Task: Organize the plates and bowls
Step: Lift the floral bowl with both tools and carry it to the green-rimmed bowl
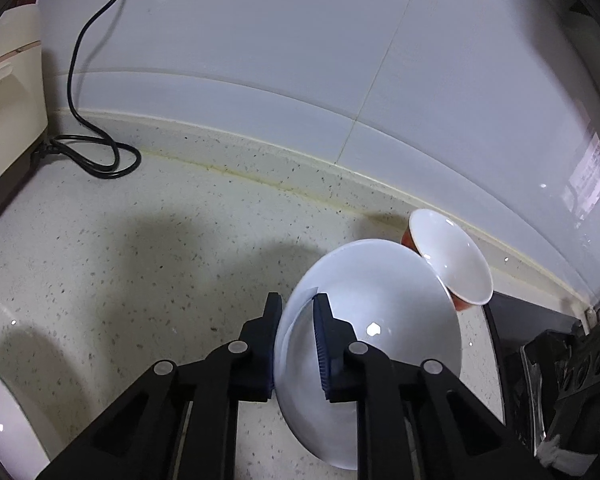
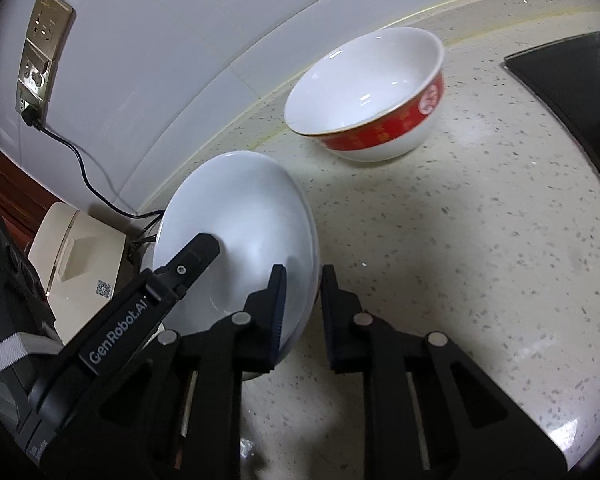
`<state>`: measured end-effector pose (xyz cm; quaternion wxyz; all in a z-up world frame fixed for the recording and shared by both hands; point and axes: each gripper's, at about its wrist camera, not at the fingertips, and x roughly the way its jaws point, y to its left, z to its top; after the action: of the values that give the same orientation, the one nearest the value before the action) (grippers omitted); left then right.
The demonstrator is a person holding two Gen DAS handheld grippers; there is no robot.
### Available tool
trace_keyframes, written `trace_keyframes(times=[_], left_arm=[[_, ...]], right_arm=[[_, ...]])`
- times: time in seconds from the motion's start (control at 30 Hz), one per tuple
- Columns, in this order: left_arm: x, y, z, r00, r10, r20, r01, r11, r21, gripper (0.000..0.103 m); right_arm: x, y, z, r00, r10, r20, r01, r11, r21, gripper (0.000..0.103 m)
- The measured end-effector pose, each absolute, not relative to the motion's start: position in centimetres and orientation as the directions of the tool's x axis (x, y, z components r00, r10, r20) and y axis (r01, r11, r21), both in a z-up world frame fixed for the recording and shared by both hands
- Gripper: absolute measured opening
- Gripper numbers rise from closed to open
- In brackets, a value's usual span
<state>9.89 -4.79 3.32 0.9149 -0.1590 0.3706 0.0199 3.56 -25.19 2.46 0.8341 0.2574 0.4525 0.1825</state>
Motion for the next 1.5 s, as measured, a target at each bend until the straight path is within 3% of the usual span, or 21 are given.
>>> trace_keyframes(times=[0.33,0.53,0.73,1.5], left_arm=[[7.8,-5.1,2.1,0.69,-0.087,-0.719,-0.178,0.942,-0.285,0.015],[8.0,-4.2,1.1,0.706,-0.146,-0.693,-0.17,0.915,-0.366,0.015],[7.3,-4.7,1.9,0.737,-0.126,-0.664,-0.155,0.925,-0.348,0.012],[-0.5,-2.6,7.2,0.877,0.038,-0.48,-0.226,0.912,-0.341,0.012]], right_arm=[[2.8,-25.9,4.0,0.513,0.5,-0.698,-0.077,0.836,0.543,0.018],[2.2,-26.5,3.9,0.493,0.531,-0.69,-0.083,0.817,0.57,0.032],[1.7,-25.2,4.3,0.549,0.468,-0.693,-0.102,0.86,0.5,0.018],[-1.7,-22.5,9.3,0.559,0.616,-0.555,-0.294,0.773,0.562,0.017]])
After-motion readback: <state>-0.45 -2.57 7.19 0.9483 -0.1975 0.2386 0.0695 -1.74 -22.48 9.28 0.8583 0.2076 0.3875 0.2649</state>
